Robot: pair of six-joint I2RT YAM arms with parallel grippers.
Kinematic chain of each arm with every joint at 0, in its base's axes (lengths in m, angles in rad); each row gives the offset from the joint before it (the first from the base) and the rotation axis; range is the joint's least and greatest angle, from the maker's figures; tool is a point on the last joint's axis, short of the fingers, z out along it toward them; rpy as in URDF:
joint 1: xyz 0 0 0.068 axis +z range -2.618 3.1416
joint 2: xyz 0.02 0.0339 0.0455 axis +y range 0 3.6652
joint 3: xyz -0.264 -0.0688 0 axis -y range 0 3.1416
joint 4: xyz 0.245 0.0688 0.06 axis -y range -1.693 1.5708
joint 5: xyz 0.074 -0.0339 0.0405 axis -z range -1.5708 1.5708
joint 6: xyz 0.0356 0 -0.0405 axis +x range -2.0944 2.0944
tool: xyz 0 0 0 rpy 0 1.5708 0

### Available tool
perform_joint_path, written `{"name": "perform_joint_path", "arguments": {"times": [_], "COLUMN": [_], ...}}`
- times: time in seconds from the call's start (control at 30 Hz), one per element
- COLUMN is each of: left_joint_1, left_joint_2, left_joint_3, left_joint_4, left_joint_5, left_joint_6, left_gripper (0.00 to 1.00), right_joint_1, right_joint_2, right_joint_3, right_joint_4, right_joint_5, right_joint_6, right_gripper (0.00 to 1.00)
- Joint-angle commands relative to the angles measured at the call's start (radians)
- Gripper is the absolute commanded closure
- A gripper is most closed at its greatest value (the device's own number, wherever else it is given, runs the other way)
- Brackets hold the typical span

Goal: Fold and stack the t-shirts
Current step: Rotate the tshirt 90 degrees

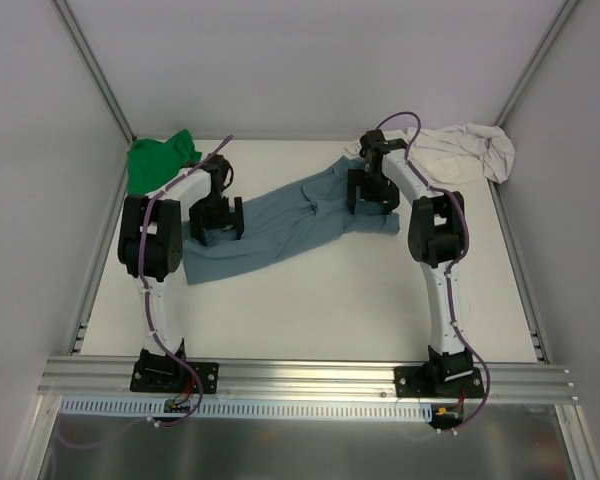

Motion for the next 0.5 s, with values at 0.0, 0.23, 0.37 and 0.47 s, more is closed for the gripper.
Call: {"name": "perform_joint_path", "arguments": {"times": [0.0,0.23,0.37,0.47], "left_joint_1": [-0.009,-0.045,-0.081,-0.099], "left_joint_2": [-0.047,-0.171,-0.219,-0.253], "left_joint_3": [-0.124,-0.235,-0.288,-0.34], "left_joint_4": [-0.143,-0.143,-0.131,-0.119], "left_joint_5": [0.033,0.136,0.189,0.219], "left_joint_6": [0.004,-0.04,-0.082,-0.1], "left_gripper": [0.04,0.04,0.05,0.05], "right_joint_1": [-0.011,-0.014,-0.017,-0.02], "right_joint_2": [0.033,0.076,0.117,0.139], "right_joint_3": [0.087,0.143,0.188,0.215], "right_joint_4": [0.051,0.086,0.121,0.153], "right_joint_5": [-0.02,-0.161,-0.255,-0.335], "right_joint_6": [0.035,0.039,0.027,0.029], "right_gripper": [0.0,0.0,0.01,0.01]}}
